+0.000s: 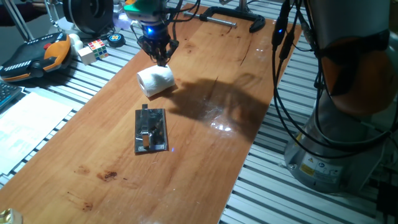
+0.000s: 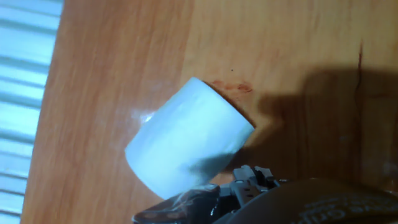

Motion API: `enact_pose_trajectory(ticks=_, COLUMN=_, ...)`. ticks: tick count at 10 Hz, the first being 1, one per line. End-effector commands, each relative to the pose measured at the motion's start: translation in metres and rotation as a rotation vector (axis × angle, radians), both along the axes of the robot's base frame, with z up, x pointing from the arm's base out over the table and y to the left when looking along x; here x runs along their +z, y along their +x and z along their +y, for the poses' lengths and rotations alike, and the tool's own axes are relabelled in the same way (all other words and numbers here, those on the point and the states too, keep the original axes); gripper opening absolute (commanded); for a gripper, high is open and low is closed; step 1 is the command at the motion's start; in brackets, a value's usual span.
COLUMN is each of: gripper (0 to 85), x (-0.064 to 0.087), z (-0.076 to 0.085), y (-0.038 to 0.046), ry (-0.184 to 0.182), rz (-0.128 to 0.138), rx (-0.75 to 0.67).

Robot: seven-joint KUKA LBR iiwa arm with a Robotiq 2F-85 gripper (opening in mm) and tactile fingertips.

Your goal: Put the toilet paper on its holder

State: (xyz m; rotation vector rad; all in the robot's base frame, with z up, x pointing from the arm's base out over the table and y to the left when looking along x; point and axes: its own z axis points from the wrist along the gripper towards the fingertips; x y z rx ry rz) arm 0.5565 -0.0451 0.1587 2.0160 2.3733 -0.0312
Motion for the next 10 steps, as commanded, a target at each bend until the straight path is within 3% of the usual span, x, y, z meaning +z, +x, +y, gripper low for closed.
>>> enact_pose_trajectory(ticks=1, gripper=0.7, x=0.0000, z=0.0003, y=0.0000, ry=0.002, rz=0.006, rx=-0.336)
enact_pose_trajectory(ticks=4, gripper=0.7, x=0.0000, z=0.0003, y=0.0000, ry=-0.019, rz=0.038, rx=-0.345)
enact_pose_trajectory(ticks=7, gripper=0.7, x=0.0000, z=0.0003, y=0.0000, ry=-0.030, rz=0.048, rx=-0.345)
enact_pose_trajectory(ticks=10, gripper=0.7, x=-0.0010, z=-0.0010, y=0.0033, ry=-0.048, rz=0.031, rx=-0.342)
